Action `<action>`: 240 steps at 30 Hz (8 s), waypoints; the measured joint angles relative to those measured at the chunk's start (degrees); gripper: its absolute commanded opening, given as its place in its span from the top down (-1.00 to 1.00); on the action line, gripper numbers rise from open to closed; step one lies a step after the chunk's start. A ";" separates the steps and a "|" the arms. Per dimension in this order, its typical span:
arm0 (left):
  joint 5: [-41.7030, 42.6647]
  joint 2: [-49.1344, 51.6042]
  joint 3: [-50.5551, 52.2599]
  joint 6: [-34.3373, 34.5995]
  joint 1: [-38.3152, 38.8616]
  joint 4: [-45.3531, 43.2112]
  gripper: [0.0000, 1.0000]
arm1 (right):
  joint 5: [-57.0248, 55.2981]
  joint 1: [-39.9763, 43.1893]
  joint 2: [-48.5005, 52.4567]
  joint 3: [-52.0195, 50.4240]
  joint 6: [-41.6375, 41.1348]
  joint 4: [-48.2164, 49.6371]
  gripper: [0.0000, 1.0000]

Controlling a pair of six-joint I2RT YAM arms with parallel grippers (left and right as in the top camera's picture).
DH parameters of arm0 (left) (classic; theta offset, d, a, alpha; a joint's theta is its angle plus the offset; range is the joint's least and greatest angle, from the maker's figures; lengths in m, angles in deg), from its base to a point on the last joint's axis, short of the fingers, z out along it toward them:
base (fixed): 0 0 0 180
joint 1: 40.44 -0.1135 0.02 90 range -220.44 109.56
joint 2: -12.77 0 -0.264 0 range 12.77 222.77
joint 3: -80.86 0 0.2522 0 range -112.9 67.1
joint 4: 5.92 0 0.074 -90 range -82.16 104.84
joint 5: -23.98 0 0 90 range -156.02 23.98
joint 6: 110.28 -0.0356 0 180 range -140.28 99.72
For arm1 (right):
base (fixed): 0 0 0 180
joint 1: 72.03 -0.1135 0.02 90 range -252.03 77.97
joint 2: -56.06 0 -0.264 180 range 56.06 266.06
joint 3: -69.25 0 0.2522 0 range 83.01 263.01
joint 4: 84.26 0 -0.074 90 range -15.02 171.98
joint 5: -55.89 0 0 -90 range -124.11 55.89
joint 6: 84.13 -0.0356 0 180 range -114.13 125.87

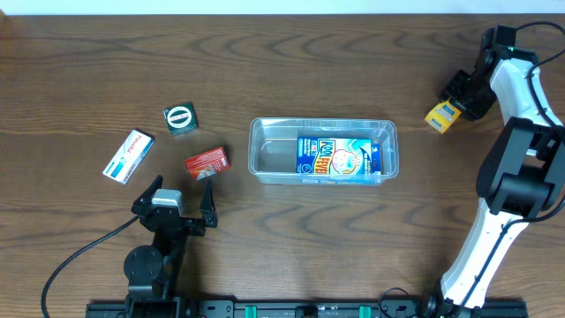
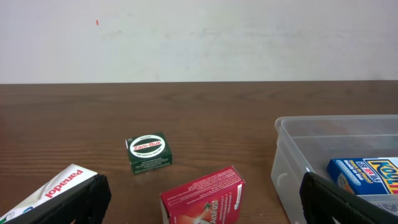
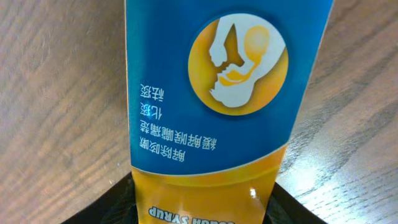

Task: Pack container
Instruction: 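Grasp the yellow Woods box with the right gripper and lift, then carry the Woods box over the container beside the Koolfever box, then lower the Woods box into the container and release it, then push the boxes flat inside the container with the right gripper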

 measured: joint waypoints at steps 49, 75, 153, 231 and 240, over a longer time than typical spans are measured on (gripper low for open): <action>0.00 0.00 0.00 0.00 0.00 0.00 -0.96 | 6.51 -36.33 -24.52 -0.55 47.25 -24.15 -0.01; 0.00 0.00 0.00 0.00 -0.02 0.00 -0.96 | 7.43 -36.63 -24.65 -0.55 41.88 -30.95 0.05; 0.00 0.00 0.00 0.00 0.00 0.00 -0.96 | 5.11 -37.48 -33.81 -17.55 25.31 -14.75 0.44; 0.00 0.00 0.00 0.00 0.00 0.00 -0.96 | -0.33 -56.85 -17.33 -17.81 -13.81 11.34 0.98; 0.00 0.00 0.00 0.00 0.00 0.00 -0.96 | -0.37 -56.85 -17.33 -17.81 -14.23 13.14 0.98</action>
